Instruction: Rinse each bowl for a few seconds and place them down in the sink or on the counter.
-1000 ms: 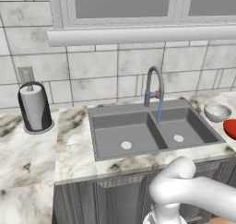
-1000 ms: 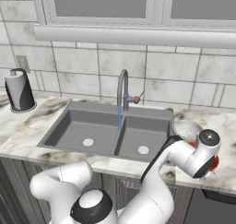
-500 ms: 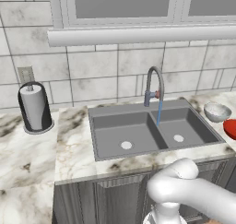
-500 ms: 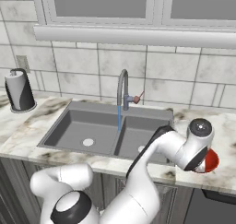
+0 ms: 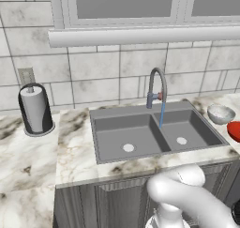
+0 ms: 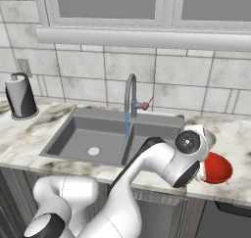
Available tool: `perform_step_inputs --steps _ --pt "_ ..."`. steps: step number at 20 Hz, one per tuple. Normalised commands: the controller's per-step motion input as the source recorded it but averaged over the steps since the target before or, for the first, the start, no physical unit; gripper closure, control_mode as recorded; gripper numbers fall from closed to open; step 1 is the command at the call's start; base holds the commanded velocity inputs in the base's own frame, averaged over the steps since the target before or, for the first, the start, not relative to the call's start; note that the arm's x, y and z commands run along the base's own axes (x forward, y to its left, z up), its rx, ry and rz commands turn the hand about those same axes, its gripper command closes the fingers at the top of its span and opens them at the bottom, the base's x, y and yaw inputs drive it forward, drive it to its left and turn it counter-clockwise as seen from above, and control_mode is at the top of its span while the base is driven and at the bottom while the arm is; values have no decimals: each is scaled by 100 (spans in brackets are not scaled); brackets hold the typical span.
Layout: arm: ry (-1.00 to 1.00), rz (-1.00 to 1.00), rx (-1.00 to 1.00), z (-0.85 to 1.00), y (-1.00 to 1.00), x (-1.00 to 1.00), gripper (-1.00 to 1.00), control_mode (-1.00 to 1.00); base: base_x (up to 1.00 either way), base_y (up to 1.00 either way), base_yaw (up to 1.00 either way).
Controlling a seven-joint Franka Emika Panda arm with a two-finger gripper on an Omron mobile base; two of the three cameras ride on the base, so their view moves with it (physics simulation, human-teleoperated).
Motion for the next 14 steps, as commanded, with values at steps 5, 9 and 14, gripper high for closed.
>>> perform_step_inputs --steps 5,9,14 --pt "-14 1 -12 26 42 -24 -100 -100 0 0 0" --pt "-7 1 -8 32 42 -32 -100 -100 0 0 0" --pt "0 3 -5 34 45 -35 -100 -100 0 0 0"
